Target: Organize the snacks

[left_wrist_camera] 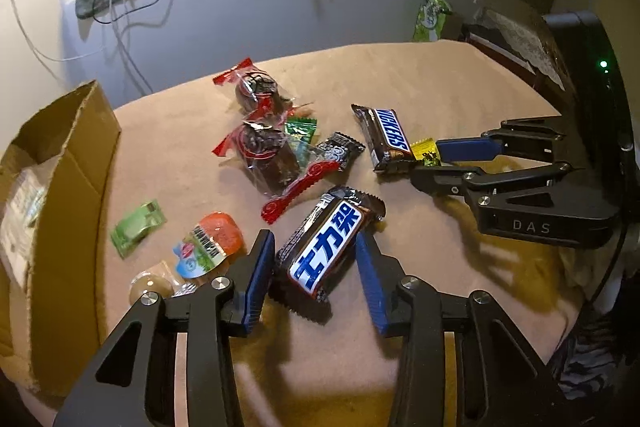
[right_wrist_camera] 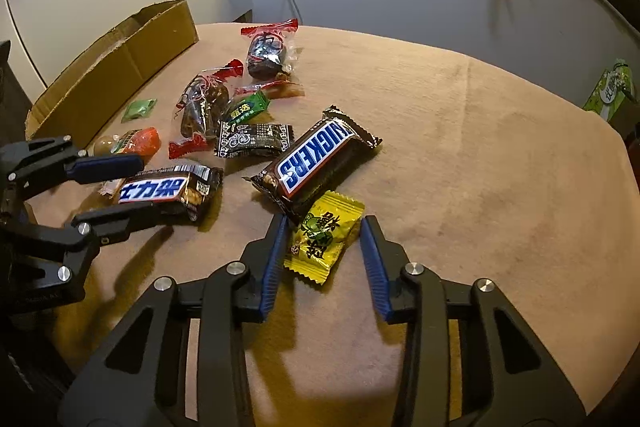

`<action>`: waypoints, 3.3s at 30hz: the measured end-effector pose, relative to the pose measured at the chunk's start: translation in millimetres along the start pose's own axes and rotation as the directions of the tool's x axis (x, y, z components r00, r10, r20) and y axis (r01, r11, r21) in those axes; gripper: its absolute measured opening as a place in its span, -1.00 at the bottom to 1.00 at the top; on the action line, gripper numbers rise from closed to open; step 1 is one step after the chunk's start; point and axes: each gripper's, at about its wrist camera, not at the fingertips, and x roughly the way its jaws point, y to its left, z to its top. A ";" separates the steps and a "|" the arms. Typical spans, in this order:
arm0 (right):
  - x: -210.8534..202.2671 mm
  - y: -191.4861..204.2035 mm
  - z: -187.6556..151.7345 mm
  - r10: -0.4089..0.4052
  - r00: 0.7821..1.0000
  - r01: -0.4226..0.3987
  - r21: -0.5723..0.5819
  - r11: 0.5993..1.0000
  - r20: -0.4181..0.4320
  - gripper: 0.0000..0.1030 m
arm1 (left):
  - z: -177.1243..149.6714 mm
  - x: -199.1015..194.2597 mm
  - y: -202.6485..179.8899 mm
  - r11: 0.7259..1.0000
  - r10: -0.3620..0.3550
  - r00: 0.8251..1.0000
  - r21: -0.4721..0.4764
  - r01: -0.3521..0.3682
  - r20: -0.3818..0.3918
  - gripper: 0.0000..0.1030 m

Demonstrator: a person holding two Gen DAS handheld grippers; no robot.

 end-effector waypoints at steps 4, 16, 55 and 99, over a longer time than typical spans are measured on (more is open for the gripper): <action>-0.4 1.8 -0.3 -0.006 1.000 0.006 -0.004 1.000 0.000 -0.26 | 1.7 4.5 -3.2 1.000 0.003 1.000 0.006 -0.003 -0.014 -0.18; -6.1 -5.8 -7.7 0.016 1.000 -0.017 0.039 0.999 0.018 -0.53 | 2.3 0.1 -4.2 0.998 -0.027 1.000 -0.055 0.027 0.003 -0.44; -18.1 138.0 111.1 0.282 0.951 -0.268 -0.117 0.956 0.128 -0.53 | -19.1 -119.7 128.3 0.921 0.233 0.931 -0.372 -0.117 0.282 -0.44; 11.6 237.0 110.7 0.365 0.929 -0.334 -0.283 0.899 0.064 0.37 | -51.4 -128.3 186.1 0.830 0.408 0.889 -0.490 -0.266 0.209 -0.43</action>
